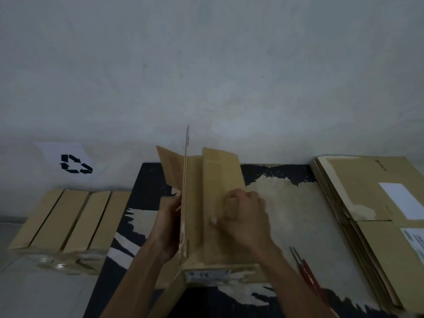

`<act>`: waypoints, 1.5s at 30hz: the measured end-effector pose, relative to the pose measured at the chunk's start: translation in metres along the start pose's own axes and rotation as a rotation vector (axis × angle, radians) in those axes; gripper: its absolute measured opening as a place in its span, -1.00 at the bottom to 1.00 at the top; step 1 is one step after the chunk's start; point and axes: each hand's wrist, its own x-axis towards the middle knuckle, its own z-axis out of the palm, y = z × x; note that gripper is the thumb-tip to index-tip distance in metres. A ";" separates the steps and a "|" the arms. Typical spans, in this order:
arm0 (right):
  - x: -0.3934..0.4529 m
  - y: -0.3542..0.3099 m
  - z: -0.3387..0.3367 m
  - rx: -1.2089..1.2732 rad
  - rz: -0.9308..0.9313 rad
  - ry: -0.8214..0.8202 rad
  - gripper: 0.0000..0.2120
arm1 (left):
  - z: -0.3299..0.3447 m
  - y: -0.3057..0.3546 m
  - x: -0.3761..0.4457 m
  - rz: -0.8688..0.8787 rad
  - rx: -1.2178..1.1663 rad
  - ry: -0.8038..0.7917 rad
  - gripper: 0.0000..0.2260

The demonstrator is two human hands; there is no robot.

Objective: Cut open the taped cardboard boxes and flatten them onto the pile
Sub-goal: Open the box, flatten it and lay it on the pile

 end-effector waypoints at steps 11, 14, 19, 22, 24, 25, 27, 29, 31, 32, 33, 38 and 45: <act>0.022 0.009 0.012 -0.501 0.092 -0.015 0.10 | -0.009 -0.006 0.016 0.164 0.269 0.195 -0.73; 0.009 0.011 0.002 -0.648 0.122 0.005 0.29 | -0.005 -0.009 0.018 0.228 0.330 0.238 -0.70; 0.006 0.015 -0.027 -0.638 0.142 -0.074 0.04 | -0.009 -0.018 0.024 0.214 0.309 0.257 -0.36; 0.010 0.032 -0.051 -0.284 0.062 -0.216 -0.49 | -0.010 -0.017 0.026 0.228 0.263 0.294 -0.35; 0.013 0.052 -0.061 -0.032 0.072 -0.219 -0.50 | -0.014 -0.015 0.029 0.236 0.238 0.323 -0.33; 0.014 0.065 -0.063 0.079 0.103 -0.183 -0.40 | -0.015 -0.013 0.030 0.237 0.232 0.331 -0.31; 0.013 0.091 -0.063 0.202 0.114 -0.136 -0.33 | -0.018 -0.010 0.033 0.245 0.209 0.340 -0.24; 0.003 0.102 -0.067 0.221 0.109 -0.109 -0.40 | -0.019 -0.005 0.037 0.261 0.185 0.383 -0.23; -0.008 0.106 -0.070 0.243 0.136 -0.184 -0.53 | -0.020 -0.001 0.042 0.276 0.193 0.420 -0.20; -0.013 0.109 -0.070 0.255 0.147 -0.262 -0.61 | -0.020 0.000 0.045 0.275 0.202 0.427 -0.17; -0.016 0.113 -0.067 0.257 0.147 -0.341 -0.69 | -0.020 0.002 0.047 0.266 0.219 0.428 -0.16; -0.017 0.099 -0.028 0.325 0.021 -0.478 -0.59 | -0.020 -0.003 0.057 0.245 0.357 0.370 -0.13; 0.008 0.082 -0.002 0.388 0.237 -0.337 -0.68 | -0.011 0.021 0.026 0.230 0.613 -0.090 -0.30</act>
